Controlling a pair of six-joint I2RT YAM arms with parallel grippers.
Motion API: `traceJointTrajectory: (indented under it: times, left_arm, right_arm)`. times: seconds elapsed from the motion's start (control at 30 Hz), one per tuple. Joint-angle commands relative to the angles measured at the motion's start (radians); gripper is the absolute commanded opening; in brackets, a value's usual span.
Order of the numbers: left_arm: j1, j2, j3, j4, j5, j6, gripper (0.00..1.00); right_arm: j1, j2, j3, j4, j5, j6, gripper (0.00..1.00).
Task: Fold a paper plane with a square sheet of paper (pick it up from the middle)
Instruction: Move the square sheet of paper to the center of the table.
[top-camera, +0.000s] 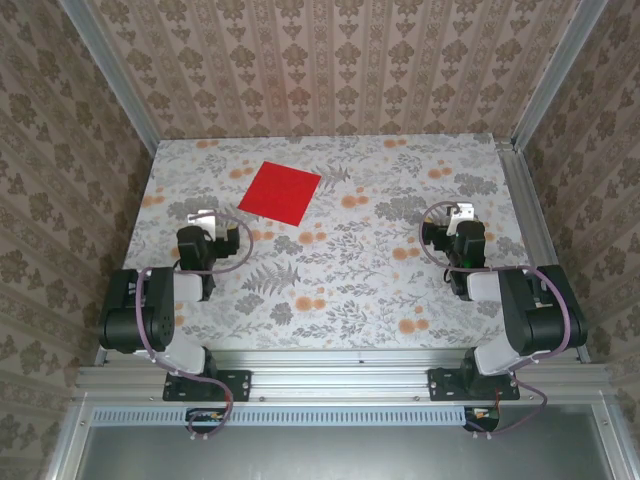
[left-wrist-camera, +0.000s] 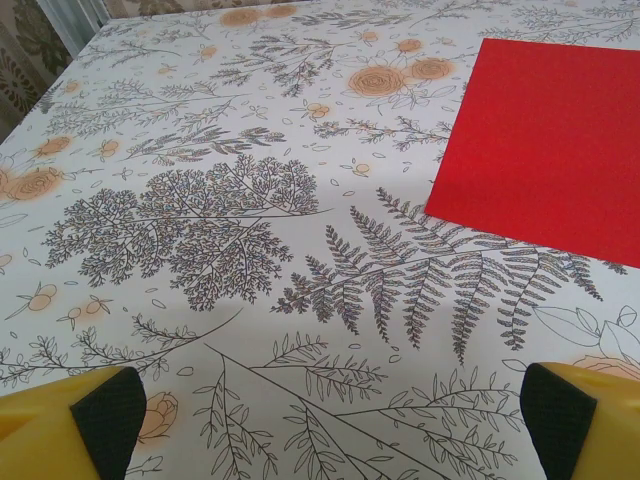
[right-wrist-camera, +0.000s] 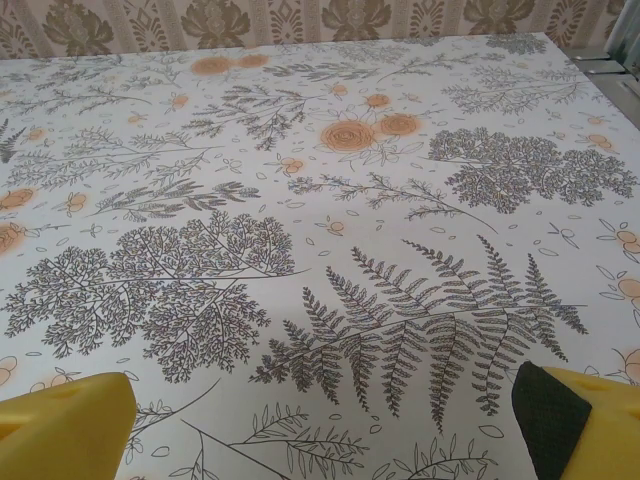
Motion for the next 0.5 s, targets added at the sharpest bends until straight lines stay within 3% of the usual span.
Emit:
traceJointTrajectory:
  times: [0.0,0.47]
  left_arm:
    - [0.002,-0.009,0.012,0.027,0.018,0.021,1.0]
    - [0.008,-0.009,0.012,0.027,0.027,0.018,1.0]
  right_arm:
    - [-0.002,0.005,-0.001,0.033,0.014,-0.005,1.0]
    - [-0.003,0.003,-0.002,0.034,0.01,-0.003,1.0]
